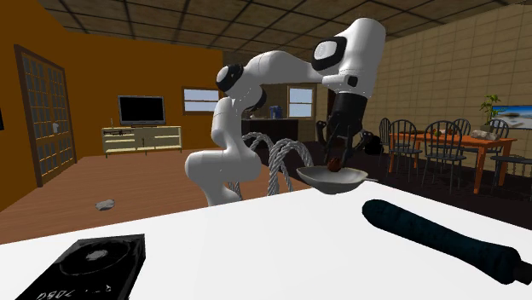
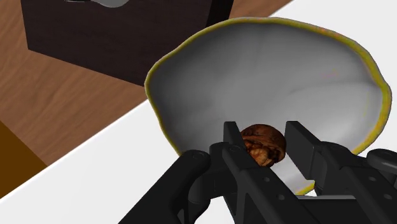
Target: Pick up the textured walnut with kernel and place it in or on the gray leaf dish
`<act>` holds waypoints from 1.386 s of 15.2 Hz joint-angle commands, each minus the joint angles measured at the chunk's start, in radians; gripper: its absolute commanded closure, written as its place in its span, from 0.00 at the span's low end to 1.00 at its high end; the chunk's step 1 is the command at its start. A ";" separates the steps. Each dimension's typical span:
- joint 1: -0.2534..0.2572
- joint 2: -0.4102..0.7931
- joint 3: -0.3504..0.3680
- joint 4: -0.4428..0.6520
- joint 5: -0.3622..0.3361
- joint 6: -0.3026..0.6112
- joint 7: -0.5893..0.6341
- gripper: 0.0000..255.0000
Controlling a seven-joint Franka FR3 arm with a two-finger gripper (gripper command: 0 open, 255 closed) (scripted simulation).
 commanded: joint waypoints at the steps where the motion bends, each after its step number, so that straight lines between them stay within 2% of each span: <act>1: 0.002 -0.001 0.007 -0.015 0.005 0.015 0.003 1.00; 8: 0.002 -0.001 0.007 -0.015 0.005 0.015 0.003 1.00; 9: 0.002 -0.001 0.007 -0.015 0.005 0.015 0.003 0.00; 14: 0.002 -0.001 0.007 -0.015 0.005 0.015 0.003 0.00; 18: -0.024 0.039 0.003 0.140 -0.021 -0.099 0.021 0.00; 21: -0.024 0.039 0.003 0.140 -0.021 -0.099 0.021 0.00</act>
